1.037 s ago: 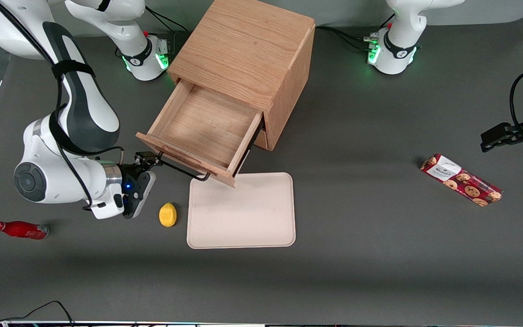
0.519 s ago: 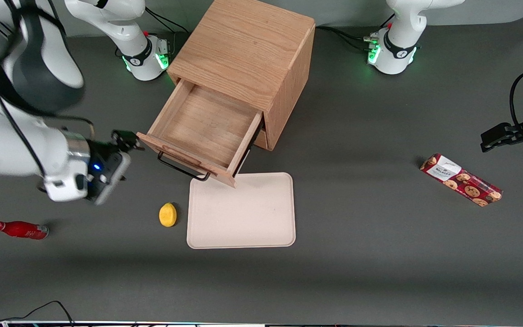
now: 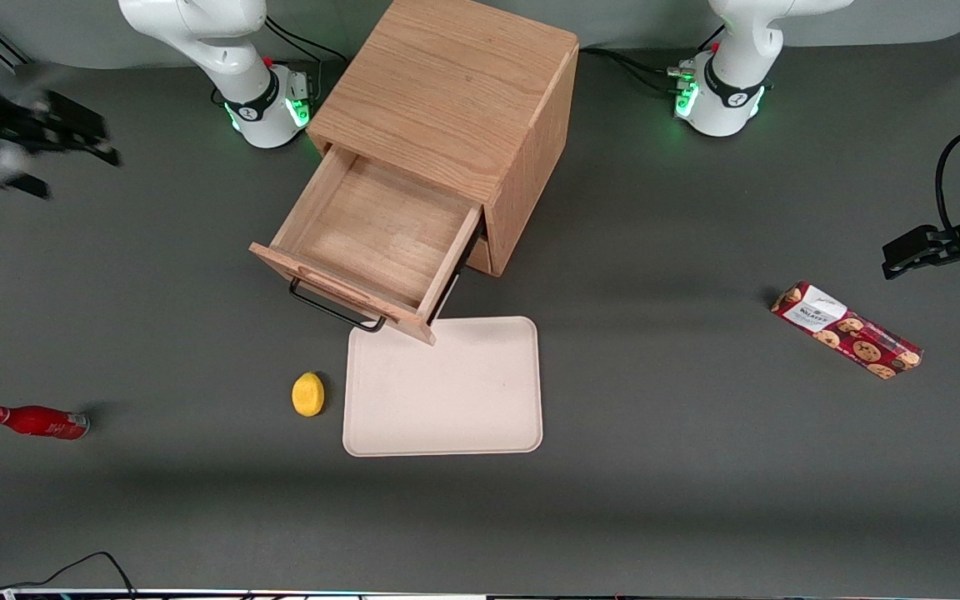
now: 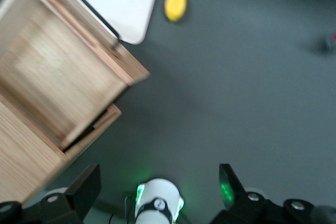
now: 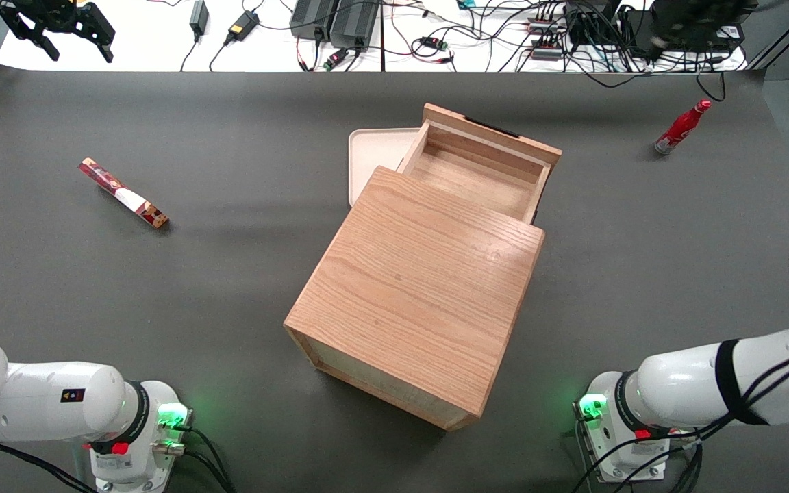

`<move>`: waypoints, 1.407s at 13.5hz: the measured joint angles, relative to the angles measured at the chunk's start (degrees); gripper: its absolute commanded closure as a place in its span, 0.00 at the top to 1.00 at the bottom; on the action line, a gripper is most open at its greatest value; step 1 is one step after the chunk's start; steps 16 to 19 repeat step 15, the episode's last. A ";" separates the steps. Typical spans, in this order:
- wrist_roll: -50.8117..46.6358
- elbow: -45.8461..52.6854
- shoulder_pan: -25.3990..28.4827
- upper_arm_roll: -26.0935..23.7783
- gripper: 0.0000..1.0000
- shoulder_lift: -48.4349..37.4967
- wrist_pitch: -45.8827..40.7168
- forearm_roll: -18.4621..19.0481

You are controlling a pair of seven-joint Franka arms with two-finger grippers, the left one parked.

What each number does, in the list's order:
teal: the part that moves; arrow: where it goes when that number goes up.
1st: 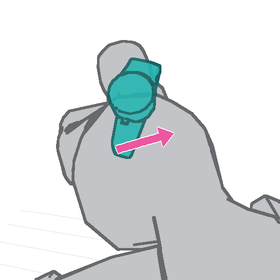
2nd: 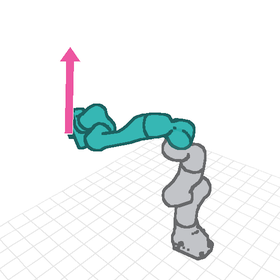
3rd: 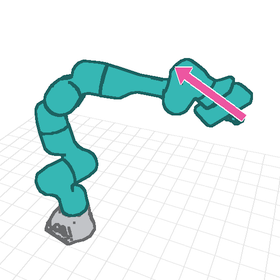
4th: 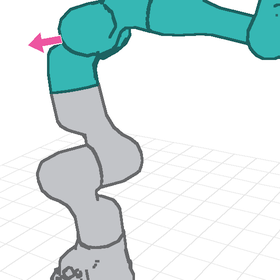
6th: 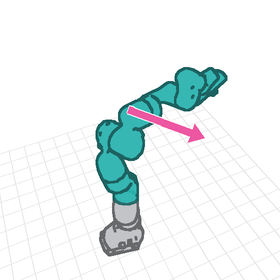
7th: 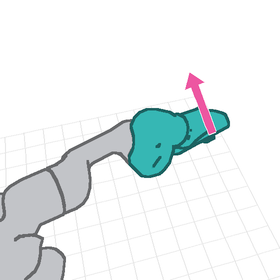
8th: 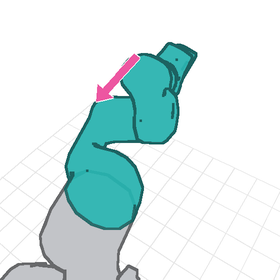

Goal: Open upper drawer

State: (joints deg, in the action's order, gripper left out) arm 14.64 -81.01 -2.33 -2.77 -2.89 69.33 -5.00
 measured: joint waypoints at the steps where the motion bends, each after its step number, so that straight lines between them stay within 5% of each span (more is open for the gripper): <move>1: -0.09 -4.41 -0.23 2.04 1.00 -3.21 0.54 0.03; 6: -8.77 -19.43 0.27 1.46 1.00 -11.69 5.84 2.03; 11: -16.68 -19.96 0.82 -5.43 1.00 -11.98 7.64 2.04; 19: -17.11 -15.88 0.54 -3.31 1.00 -10.25 9.02 2.20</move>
